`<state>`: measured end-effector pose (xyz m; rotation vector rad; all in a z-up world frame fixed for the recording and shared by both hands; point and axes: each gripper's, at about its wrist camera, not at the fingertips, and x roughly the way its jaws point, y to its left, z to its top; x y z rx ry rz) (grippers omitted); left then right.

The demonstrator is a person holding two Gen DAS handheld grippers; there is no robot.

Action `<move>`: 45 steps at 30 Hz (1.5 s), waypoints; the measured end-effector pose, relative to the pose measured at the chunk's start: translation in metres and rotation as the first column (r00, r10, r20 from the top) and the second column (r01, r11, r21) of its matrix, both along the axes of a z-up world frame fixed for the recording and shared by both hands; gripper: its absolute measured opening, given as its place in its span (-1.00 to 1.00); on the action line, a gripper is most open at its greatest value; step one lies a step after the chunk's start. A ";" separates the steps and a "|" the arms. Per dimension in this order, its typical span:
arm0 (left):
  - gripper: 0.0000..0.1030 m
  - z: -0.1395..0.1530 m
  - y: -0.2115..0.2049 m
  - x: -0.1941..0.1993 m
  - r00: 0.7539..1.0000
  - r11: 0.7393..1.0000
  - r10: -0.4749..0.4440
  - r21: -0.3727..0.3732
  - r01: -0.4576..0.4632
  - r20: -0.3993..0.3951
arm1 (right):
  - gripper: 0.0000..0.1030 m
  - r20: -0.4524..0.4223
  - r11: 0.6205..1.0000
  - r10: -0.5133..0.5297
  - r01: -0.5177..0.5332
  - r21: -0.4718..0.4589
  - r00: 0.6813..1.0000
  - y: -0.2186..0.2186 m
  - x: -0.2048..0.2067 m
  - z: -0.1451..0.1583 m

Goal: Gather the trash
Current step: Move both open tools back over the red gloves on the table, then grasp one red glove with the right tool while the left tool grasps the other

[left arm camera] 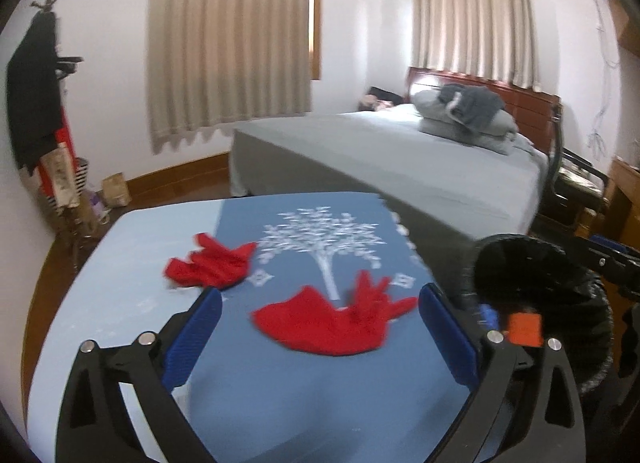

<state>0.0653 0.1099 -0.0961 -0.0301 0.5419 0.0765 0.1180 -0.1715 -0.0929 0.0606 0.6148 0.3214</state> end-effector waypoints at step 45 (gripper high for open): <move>0.88 -0.055 0.121 0.005 0.974 0.979 0.205 0.007 -0.205 -0.094 | 0.26 -0.275 0.966 0.189 -0.229 -0.122 0.943 0.185 0.075 -0.113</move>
